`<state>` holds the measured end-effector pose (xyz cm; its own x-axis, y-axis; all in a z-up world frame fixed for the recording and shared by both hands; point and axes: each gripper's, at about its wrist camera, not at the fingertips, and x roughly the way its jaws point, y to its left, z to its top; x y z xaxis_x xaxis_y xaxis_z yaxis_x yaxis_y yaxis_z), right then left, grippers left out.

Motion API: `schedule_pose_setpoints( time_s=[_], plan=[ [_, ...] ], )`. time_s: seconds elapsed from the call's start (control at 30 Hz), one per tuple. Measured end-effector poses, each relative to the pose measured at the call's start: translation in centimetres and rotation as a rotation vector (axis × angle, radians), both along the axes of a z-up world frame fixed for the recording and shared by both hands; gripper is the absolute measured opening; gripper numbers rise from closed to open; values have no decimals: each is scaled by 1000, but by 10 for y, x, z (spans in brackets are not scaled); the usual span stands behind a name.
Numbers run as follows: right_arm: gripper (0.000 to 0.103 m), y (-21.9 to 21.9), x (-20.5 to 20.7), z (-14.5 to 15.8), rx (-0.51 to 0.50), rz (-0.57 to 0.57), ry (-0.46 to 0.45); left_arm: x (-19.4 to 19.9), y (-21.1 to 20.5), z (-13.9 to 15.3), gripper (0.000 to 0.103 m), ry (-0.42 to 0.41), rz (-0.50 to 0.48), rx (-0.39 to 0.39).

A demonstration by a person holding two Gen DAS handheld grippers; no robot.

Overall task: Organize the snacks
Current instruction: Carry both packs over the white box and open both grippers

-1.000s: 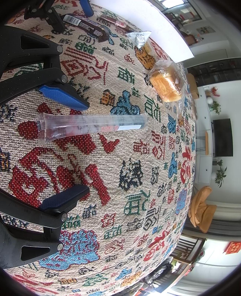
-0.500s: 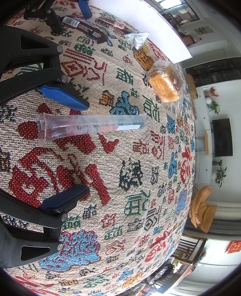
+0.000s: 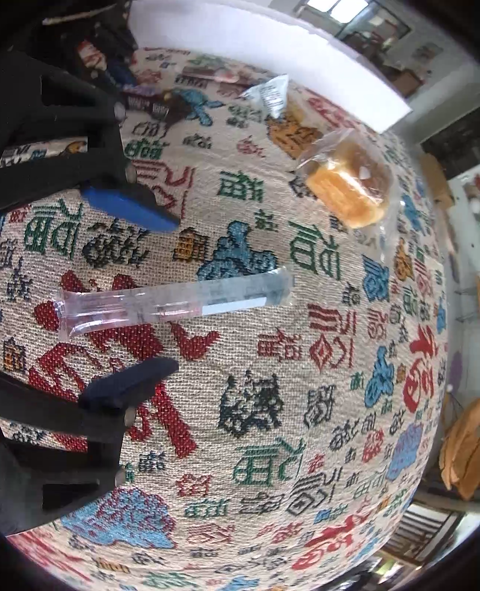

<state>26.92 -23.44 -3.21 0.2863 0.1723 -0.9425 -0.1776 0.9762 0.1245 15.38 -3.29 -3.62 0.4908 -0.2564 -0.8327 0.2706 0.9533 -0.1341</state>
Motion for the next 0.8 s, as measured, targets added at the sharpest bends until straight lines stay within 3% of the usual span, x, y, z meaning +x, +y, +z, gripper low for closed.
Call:
schedule_pose_setpoints(
  time_s=[0.03,0.1,0.2,0.3,0.5,0.67,0.73,0.8],
  plan=[
    [21,6,0,-3,-61,11,3,-7,9,7,16,-7,7,-34],
    [19,9,-3,0,-85,6,-1,-20,26,23,16,-18,24,-101],
    [18,7,-15,13,-24,-30,-21,-39,54,51,16,-52,49,-178],
    [18,23,-32,45,89,-22,-49,-56,87,84,16,-101,71,-229],
    [18,125,-56,148,333,159,-170,-61,197,147,16,-219,246,-168],
    [19,242,-61,205,517,293,-256,-46,292,146,17,-194,451,-62],
    [24,282,-59,205,582,315,-260,-39,313,136,25,-166,511,10],
    [46,316,-56,199,617,337,-267,-36,331,122,69,-134,574,62]
  ],
)
